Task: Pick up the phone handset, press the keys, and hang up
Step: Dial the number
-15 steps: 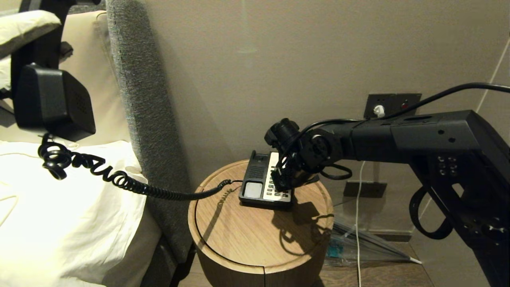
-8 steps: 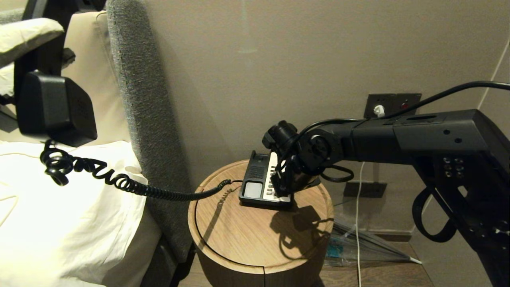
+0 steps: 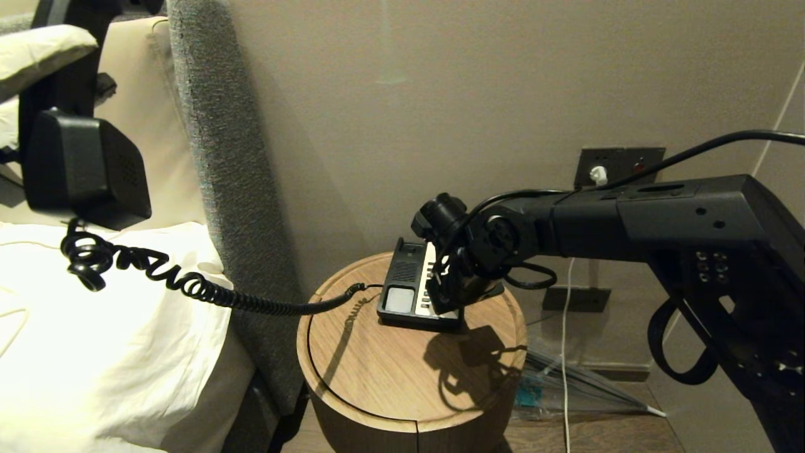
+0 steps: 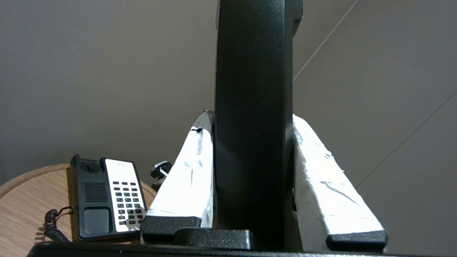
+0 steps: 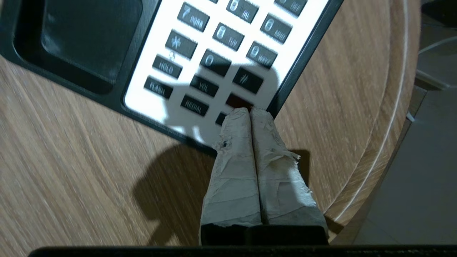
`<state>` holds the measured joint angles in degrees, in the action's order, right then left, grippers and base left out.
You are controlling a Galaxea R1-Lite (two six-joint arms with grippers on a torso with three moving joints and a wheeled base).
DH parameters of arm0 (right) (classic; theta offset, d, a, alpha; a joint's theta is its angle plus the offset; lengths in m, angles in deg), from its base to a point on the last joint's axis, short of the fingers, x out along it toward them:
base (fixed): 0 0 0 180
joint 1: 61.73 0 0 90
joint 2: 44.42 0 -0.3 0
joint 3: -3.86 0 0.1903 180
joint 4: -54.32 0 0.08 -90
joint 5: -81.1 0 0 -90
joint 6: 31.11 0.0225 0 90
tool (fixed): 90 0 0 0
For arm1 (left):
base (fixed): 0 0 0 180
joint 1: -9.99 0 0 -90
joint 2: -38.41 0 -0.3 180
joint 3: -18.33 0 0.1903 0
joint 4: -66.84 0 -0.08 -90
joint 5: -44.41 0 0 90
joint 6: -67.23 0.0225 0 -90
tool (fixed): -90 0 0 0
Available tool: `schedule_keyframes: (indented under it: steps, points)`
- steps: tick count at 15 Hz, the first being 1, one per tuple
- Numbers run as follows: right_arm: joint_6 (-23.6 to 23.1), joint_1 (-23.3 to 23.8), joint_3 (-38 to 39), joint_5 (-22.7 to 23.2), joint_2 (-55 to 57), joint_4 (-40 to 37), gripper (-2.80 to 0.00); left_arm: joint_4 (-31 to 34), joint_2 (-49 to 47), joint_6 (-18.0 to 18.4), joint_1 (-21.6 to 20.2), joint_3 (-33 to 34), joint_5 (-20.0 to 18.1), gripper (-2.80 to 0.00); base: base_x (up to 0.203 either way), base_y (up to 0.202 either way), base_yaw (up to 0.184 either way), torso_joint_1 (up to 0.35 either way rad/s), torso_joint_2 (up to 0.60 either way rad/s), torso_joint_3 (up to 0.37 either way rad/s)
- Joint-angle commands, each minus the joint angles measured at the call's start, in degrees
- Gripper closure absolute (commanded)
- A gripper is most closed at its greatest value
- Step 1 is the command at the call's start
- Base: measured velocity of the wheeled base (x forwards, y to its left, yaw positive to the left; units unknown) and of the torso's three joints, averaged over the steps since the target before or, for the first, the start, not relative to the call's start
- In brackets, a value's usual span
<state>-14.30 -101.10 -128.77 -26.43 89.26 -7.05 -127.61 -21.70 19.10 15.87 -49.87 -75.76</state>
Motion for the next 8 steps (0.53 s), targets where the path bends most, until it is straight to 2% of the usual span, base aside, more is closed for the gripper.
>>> schedule_keyframes:
  steps: [1, 8]
  points:
    - [0.1, -0.1, 0.1, -0.1, 0.1, -0.4, 0.00, -0.2, 0.0, -0.3, 0.0, 0.0, -0.2, 0.00, 0.000, 0.000, 0.000, 0.000, 0.00, 0.000]
    - [0.1, -0.2, -0.4, -0.1, 1.0, -0.2, 0.00, -0.2, 0.0, -0.3, 0.0, 0.2, -0.2, 0.00, 0.000, 0.000, 0.000, 0.000, 0.00, 0.000]
